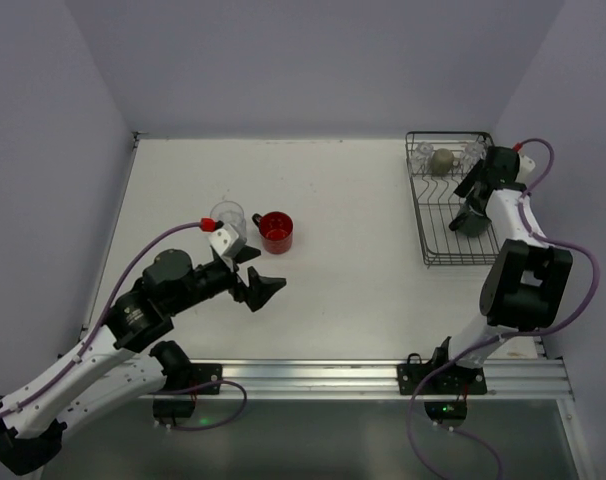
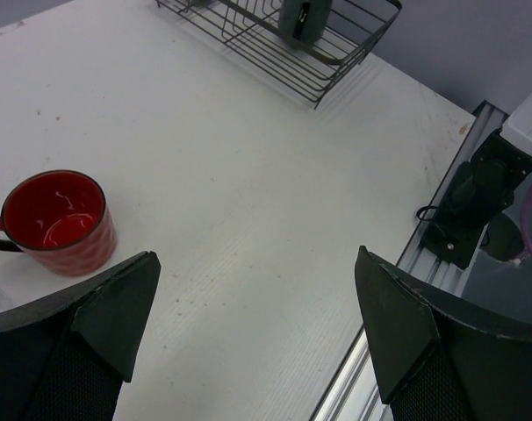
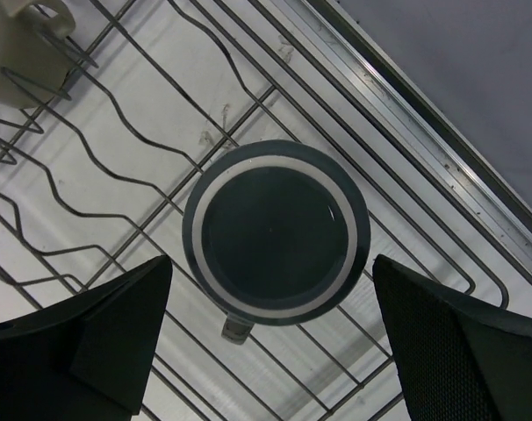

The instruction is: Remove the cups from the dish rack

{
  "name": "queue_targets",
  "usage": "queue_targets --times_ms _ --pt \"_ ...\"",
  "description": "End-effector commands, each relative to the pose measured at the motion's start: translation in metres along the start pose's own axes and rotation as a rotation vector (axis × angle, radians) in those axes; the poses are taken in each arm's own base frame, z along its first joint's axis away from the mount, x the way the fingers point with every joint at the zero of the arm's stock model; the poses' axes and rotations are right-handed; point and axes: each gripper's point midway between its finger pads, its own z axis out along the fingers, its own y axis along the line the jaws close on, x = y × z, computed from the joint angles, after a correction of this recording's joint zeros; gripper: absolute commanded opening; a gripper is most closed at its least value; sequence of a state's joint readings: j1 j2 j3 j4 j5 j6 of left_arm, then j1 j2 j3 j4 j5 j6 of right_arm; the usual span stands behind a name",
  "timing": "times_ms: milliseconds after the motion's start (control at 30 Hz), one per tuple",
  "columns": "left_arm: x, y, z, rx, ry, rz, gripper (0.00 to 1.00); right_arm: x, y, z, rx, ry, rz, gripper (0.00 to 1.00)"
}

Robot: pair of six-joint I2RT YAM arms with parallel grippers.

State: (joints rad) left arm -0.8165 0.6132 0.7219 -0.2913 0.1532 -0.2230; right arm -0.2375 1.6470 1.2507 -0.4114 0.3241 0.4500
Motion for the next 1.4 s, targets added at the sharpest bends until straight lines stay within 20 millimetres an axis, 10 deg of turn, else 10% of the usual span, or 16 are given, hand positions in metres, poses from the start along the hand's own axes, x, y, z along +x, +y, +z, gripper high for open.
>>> queue_targets --times_ms 0,567,667,967,1200,1367 --pt "-0.011 -0.004 0.0 0.024 -0.031 0.02 1.0 -0.023 0.001 0.004 0.029 -0.034 -0.006 0.99" --pt "-0.003 0.003 0.009 -0.006 0.007 0.016 1.0 0.007 0.01 0.036 0.012 0.058 -0.031 0.89" --pt "0.0 0.004 0.012 -0.011 0.019 0.014 1.0 -0.009 0.021 0.016 -0.072 -0.006 0.003 0.68" --pt "-0.011 -0.004 0.023 0.027 0.014 -0.022 1.0 -0.058 0.053 -0.102 -0.425 -0.222 0.125 0.57" --pt "-0.035 -0.028 0.041 0.139 -0.05 -0.2 0.99 -0.016 0.069 -0.173 -0.773 -0.2 0.253 0.57" --pt "-0.059 -0.044 0.07 0.241 -0.13 -0.303 0.92 0.049 0.098 -0.232 -1.166 -0.022 0.288 0.57"
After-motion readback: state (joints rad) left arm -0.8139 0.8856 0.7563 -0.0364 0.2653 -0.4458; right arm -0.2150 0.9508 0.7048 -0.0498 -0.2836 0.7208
